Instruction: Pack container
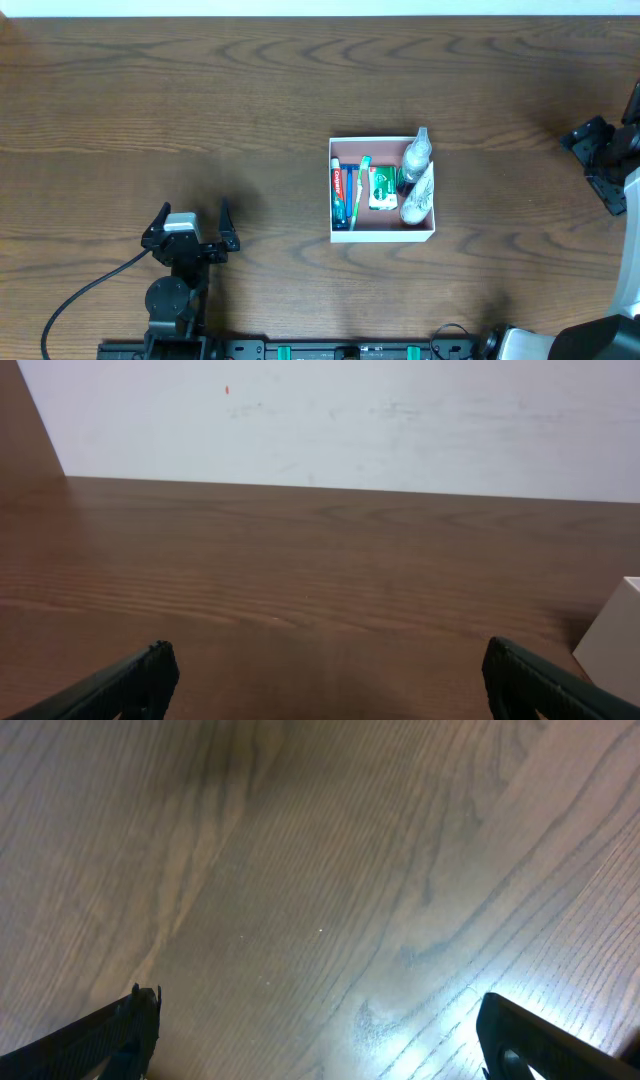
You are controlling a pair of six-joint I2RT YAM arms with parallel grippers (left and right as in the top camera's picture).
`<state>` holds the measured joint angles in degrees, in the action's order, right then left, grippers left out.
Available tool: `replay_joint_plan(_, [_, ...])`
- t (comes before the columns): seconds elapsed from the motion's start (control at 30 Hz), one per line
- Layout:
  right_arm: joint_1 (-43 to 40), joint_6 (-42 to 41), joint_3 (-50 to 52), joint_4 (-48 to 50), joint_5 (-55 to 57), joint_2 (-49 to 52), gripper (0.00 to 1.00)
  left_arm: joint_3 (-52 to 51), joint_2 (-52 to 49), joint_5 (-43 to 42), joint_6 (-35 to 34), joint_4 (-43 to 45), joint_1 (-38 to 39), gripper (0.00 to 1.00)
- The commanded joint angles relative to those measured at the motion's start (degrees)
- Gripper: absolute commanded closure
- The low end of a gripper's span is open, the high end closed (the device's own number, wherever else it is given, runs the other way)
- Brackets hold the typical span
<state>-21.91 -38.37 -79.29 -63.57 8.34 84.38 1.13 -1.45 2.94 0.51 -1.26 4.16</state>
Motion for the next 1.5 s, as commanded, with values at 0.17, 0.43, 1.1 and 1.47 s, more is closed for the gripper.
replay_joint_plan(0.17, [-0.2,-0.6,0.1,-0.1,0.2,0.0,0.01,-0.9,-0.3,0.5,1.2,-2.6,-0.2,0.02])
replay_joint_plan(0.43, [-0.2,-0.6,0.1,-0.1,0.2,0.0,0.01,-0.9,-0.3,0.5,1.2,-2.6,-0.2,0.02])
replay_joint_plan(1.1, [2.1,-0.6,2.3,0.4,0.2,-12.3,0.01,-0.9,-0.3,0.5,1.2,-2.6,-0.2,0.02])
replay_joint_plan(1.47, [7.9,-0.4,25.1,20.7,3.0,-36.3,0.01,-0.9,-0.3,0.5,1.2,-2.6,-0.2,0.02])
